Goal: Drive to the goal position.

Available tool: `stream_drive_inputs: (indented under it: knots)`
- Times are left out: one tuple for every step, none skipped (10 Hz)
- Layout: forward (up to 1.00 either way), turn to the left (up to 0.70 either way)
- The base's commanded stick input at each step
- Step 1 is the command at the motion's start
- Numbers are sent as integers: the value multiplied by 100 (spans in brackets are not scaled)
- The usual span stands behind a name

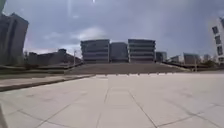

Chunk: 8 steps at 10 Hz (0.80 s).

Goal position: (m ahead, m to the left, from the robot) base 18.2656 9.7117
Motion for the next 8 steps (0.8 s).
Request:
stream_drive_inputs:
  knots:
    - [100, 0]
    - [100, 0]
    - [100, 0]
    - [100, 0]
    - [100, 0]
    - [100, 0]
    - [100, 0]
    - [100, 0]
